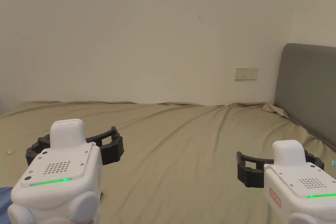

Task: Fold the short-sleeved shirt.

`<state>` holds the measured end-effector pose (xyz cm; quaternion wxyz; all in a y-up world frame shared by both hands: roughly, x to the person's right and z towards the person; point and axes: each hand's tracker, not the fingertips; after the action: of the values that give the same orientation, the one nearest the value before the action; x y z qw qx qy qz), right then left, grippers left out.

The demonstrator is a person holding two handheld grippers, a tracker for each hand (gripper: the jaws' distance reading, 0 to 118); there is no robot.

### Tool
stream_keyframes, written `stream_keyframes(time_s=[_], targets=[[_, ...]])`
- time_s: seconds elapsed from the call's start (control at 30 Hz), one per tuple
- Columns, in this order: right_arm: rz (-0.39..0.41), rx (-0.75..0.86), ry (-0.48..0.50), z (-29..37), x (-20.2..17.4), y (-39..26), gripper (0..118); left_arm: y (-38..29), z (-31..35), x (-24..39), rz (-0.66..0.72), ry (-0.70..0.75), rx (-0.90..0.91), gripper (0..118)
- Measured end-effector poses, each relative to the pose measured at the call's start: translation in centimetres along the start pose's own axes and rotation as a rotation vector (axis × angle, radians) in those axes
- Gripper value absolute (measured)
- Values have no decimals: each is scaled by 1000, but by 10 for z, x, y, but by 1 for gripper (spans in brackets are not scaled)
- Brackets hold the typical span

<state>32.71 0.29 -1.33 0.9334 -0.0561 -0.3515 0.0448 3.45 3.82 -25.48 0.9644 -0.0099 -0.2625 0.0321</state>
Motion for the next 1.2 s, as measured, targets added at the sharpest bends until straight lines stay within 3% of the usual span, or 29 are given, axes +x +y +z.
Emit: stream_keyframes(time_s=[0.33, 0.6, 0.73, 0.77, 0.8, 0.83, 0.87, 0.93, 1.1, 1.2], targets=[[-85, -18, 6, -3, 3, 22, 118, 2, 0, -3, -22, -13, -7, 118], [-122, -31, -30, -6, 8, 29, 118, 3, -1, 5, -100, -36, -6, 118], [-104, -42, -50, -3, 8, 29, 116, 1, 0, 4, -94, -43, -38, 118], [-93, -42, -51, -1, 6, 29, 101, 0, 1, 4, -104, -35, -62, 104], [-72, -36, -45, 1, 5, 28, 50, -1, 3, 4, -106, -40, -65, 54], [-54, -25, -32, 4, 3, 28, 9, -3, 4, 7, -116, -33, -63, 12], [-18, -30, -46, 5, 0, 28, 5, -6, 4, 7, -126, -4, -70, 4], [-16, -29, -45, 8, -4, 27, 5, -9, 9, 1, -100, 14, -56, 4], [2, -29, 107, 16, -39, 30, 5, -7, 26, -23, -98, 29, -58, 4], [-35, -15, 263, 18, -81, 35, 5, -2, 51, -62, -93, 123, -53, 4]])
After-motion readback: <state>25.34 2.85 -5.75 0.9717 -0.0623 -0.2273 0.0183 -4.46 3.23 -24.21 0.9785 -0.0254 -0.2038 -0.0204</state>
